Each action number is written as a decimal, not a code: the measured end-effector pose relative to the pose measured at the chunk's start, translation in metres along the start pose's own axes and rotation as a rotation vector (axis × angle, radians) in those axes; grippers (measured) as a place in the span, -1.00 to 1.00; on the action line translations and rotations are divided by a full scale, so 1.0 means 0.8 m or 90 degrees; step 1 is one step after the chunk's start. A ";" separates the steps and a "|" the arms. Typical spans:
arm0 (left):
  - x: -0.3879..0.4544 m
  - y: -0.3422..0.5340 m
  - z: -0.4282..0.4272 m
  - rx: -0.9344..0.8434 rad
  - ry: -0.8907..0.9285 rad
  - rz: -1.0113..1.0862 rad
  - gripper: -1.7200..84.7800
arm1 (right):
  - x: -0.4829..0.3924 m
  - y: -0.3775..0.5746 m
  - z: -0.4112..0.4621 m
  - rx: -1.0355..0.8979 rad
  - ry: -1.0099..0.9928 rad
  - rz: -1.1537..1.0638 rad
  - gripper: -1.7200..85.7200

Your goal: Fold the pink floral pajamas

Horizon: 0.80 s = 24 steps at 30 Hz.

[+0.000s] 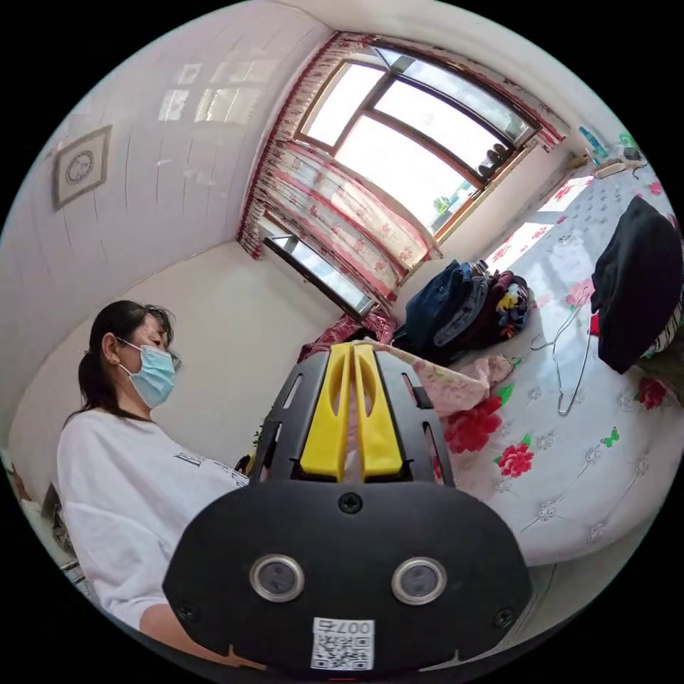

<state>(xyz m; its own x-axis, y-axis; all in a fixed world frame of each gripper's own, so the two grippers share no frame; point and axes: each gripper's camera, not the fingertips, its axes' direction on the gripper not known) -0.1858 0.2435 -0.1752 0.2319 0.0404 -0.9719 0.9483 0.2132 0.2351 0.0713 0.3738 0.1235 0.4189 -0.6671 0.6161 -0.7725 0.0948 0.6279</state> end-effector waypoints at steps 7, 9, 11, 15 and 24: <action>0.061 -0.033 -0.084 0.122 0.115 0.119 -0.98 | -0.055 0.009 -0.053 0.055 -0.102 -0.112 -0.97; 0.057 -0.038 -0.090 0.157 0.131 0.123 -0.98 | -0.055 0.008 -0.046 0.040 -0.113 -0.116 -0.97; 0.047 -0.044 -0.084 0.176 0.138 0.118 -0.98 | -0.051 0.006 -0.033 0.029 -0.103 -0.117 -0.97; -0.013 -0.068 -0.028 0.138 0.025 0.016 -0.98 | -0.028 -0.009 0.029 -0.030 -0.020 -0.100 -0.97; -0.260 -0.070 0.235 -0.153 -0.299 -0.238 -0.90 | 0.135 -0.030 0.296 -0.245 0.294 -0.001 -0.94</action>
<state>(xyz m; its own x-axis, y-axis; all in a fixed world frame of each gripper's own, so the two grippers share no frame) -0.2463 0.0395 0.0159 0.0173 -0.4987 -0.8666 0.9213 0.3447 -0.1800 0.0225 0.1245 0.0627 0.6510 -0.2849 0.7036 -0.5797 0.4118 0.7031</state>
